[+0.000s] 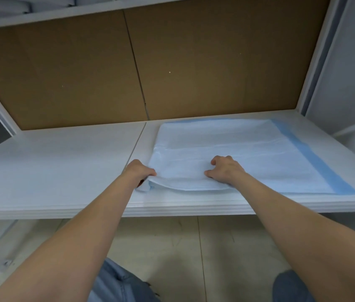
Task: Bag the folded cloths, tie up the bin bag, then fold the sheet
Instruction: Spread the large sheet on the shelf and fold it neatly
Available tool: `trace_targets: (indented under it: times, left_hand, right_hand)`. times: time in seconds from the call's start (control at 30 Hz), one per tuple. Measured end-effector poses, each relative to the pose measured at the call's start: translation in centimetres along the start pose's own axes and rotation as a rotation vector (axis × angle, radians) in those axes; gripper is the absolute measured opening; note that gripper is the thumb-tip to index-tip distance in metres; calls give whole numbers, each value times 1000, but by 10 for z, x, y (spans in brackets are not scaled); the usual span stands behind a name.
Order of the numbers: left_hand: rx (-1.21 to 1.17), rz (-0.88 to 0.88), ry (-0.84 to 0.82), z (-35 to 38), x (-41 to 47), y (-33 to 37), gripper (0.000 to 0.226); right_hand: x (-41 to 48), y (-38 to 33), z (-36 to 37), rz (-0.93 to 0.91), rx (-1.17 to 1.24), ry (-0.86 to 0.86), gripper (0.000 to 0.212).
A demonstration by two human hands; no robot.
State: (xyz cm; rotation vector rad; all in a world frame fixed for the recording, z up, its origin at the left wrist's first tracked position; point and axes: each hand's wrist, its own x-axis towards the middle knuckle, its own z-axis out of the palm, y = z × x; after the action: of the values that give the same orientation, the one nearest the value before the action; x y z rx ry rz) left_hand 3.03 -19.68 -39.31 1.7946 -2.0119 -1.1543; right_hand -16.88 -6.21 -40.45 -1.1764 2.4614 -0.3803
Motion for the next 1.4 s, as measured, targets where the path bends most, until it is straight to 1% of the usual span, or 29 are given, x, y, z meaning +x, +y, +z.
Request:
trace_targets:
  times: [0.17,0.23,0.3,0.4,0.47,0.5,0.63,0.73,0.8,0.9,0.97,1.03,1.1,1.2,1.27,1.33,1.4]
  left_hand:
    - [-348,-4,-60,3,-5,2,14]
    - [-442,-9,-121,0,-8,0,23]
    - [-469,-22,-188,-2,-11,-2,33]
    - [-475,-19,-287,-4,-15,-2,36]
    - [-437,-7,-326,-3,-19,2,32]
    - [-414,-11,-318,-2,-19,2,34]
    - [-179,-42,-194,-3,-18,-6,44]
    - [-68,-30,-145,-6,-24,-8,38]
    - [8,-13,-102,-9,-29,-7,42]
    - [50,13,-113,-14,-37,-9,49]
    - [47,45,-168,-18,-43,-9,44]
    - [48,90,-227,-22,-49,-11,28]
    - [78,158,-225,-24,-54,-14,13]
    - [162,265,-152,-16,-53,-20,15]
    - [180,322,-63,-13,-53,-22,18]
    - [174,341,29,-15,-52,-24,21]
    - [214,343,52,-19,-51,-27,21]
  right_hand:
    - [0,0,-5,5,21,16,51]
    - [1,0,-4,11,20,20,52]
    - [0,0,-2,15,11,24,54]
    - [0,-1,0,17,9,33,55]
    - [-1,-1,1,20,7,38,54]
    - [-1,-1,2,22,7,37,54]
    - [-4,1,6,24,-2,41,54]
    - [-7,-3,7,29,-33,48,52]
    - [-11,-8,6,28,-61,52,50]
    - [-17,-12,10,9,-86,59,47]
    - [-20,-14,12,7,-89,59,47]
    - [-22,-15,12,9,-86,48,49]
    - [-26,-17,13,1,-77,32,52]
    - [-30,-19,15,-10,-56,-3,61]
    - [-32,-20,17,-21,-56,-14,64]
    - [-33,-20,17,-27,-63,-16,65]
    - [-33,-20,18,-29,-67,-14,64]
